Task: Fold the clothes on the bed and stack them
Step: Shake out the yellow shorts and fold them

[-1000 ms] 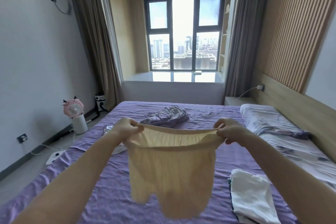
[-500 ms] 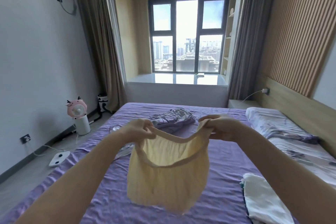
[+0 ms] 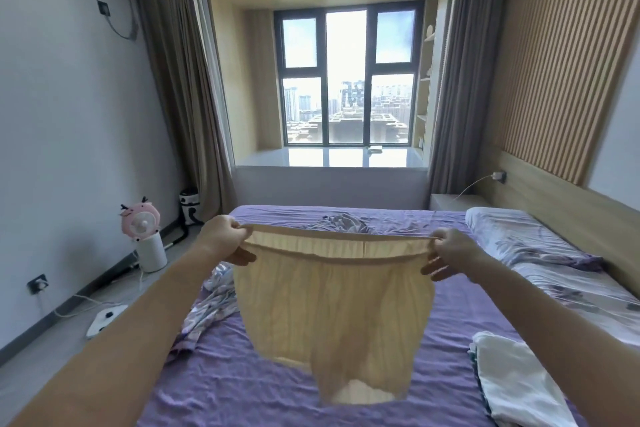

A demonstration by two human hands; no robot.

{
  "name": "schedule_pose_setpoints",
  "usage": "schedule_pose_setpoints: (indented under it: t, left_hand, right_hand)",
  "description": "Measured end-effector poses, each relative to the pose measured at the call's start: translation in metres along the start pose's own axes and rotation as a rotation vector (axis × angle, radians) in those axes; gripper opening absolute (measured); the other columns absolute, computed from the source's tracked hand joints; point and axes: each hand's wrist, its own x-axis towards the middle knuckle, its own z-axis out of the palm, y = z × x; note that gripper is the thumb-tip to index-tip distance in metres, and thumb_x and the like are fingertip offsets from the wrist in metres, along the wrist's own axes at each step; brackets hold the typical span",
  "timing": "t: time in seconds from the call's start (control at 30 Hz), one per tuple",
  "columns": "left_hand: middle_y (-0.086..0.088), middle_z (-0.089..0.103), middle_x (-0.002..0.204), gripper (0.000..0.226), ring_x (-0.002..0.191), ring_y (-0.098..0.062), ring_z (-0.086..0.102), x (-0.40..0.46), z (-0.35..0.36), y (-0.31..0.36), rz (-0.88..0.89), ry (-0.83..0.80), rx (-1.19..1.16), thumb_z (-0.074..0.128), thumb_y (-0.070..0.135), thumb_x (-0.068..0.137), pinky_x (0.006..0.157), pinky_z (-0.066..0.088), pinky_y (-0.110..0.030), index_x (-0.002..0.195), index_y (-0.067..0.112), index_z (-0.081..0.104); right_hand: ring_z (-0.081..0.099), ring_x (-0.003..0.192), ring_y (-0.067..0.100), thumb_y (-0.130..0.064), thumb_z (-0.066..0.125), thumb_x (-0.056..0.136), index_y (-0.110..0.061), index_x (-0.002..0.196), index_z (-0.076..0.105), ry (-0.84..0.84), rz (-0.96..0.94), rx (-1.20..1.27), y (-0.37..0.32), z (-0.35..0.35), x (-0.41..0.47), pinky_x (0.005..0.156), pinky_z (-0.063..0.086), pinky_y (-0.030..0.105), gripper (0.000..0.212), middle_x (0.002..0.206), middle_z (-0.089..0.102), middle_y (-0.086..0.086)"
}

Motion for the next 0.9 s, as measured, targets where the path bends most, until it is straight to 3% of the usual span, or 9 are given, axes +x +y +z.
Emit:
schedule_pose_setpoints:
  t: [0.13,0.37,0.47,0.57,0.63,0.7,0.77,0.83,0.9]
  left_hand:
    - [-0.020,0.064,0.072,0.013,0.053,-0.029,0.069,0.000,0.013,0.011,0.006,-0.051,-0.044,0.057,0.014,0.091,0.042,0.053,-0.030,0.093,0.001,0.053]
    - [-0.005,0.062,0.063,0.011,0.042,-0.017,0.063,-0.002,0.028,0.013,0.139,-0.112,0.307,0.063,0.023,0.086,0.041,0.047,-0.023,0.081,0.016,0.057]
    - [-0.003,0.066,0.070,0.012,0.057,-0.017,0.063,0.002,0.023,0.011,0.213,0.013,0.529,0.060,0.024,0.084,0.061,0.050,-0.029,0.077,0.018,0.068]
    - [-0.007,0.070,0.083,0.015,0.081,-0.022,0.063,0.005,0.014,0.007,0.213,0.056,0.579,0.063,0.023,0.084,0.075,0.049,-0.034,0.078,0.011,0.071]
    - [-0.007,0.069,0.080,0.015,0.078,-0.021,0.062,0.004,0.012,0.005,0.223,0.016,0.563,0.065,0.023,0.083,0.074,0.049,-0.034,0.077,0.011,0.070]
    - [-0.009,0.064,0.070,0.016,0.063,-0.018,0.057,-0.001,0.013,0.003,0.214,-0.122,0.400,0.066,0.021,0.084,0.059,0.047,-0.028,0.076,0.008,0.068]
    - [-0.008,0.057,0.058,0.016,0.048,-0.013,0.049,-0.008,0.014,0.002,0.119,-0.300,0.108,0.068,0.019,0.085,0.043,0.041,-0.020,0.074,0.007,0.066]
    - [-0.007,0.057,0.056,0.014,0.046,-0.012,0.054,-0.014,0.014,0.000,0.047,-0.416,-0.064,0.070,0.020,0.083,0.040,0.040,-0.018,0.076,0.009,0.065]
    - [-0.007,0.061,0.061,0.012,0.052,-0.014,0.062,-0.018,0.015,-0.002,0.033,-0.459,-0.103,0.070,0.019,0.083,0.042,0.044,-0.020,0.079,0.009,0.065]
  right_hand:
    - [0.061,0.071,0.022,0.009,0.044,0.091,-0.004,0.101,0.056,-0.007,0.090,0.694,-0.016,0.004,-0.003,0.066,0.055,0.039,0.020,0.077,0.061,0.012]
    - [0.057,0.069,0.022,0.003,0.052,0.090,0.000,0.100,0.062,-0.090,0.025,0.661,-0.026,0.017,-0.019,0.058,0.055,0.031,0.014,0.080,0.059,0.014]
    - [0.062,0.075,0.023,-0.004,0.067,0.082,-0.004,0.087,0.067,-0.163,-0.187,-0.053,-0.017,0.013,-0.026,0.065,0.054,0.027,0.005,0.080,0.063,0.009]
    - [0.061,0.102,0.027,0.004,0.047,0.085,0.000,0.092,0.057,0.041,-0.268,-1.078,0.007,0.011,-0.027,0.081,0.049,0.033,0.012,0.093,0.056,0.009]
    - [0.063,0.098,0.025,0.010,0.040,0.083,-0.005,0.095,0.053,0.189,-0.341,-1.332,0.022,0.010,-0.026,0.074,0.050,0.032,0.023,0.100,0.060,0.007]
    - [0.068,0.081,0.025,0.006,0.036,0.086,-0.010,0.104,0.051,0.279,-0.275,-1.062,0.030,0.006,-0.021,0.068,0.053,0.034,0.029,0.088,0.067,0.011]
    - [0.068,0.057,0.029,0.002,0.033,0.090,-0.010,0.098,0.051,0.284,-0.121,-0.287,0.026,0.005,-0.021,0.052,0.056,0.034,0.023,0.073,0.066,0.018]
    - [0.066,0.047,0.027,0.004,0.033,0.094,-0.008,0.096,0.050,0.266,0.038,0.371,0.022,0.007,-0.025,0.045,0.056,0.035,0.021,0.072,0.064,0.021]
    - [0.066,0.046,0.027,0.007,0.034,0.094,-0.007,0.093,0.050,0.241,0.133,0.663,0.019,0.007,-0.031,0.047,0.057,0.039,0.022,0.066,0.066,0.019]
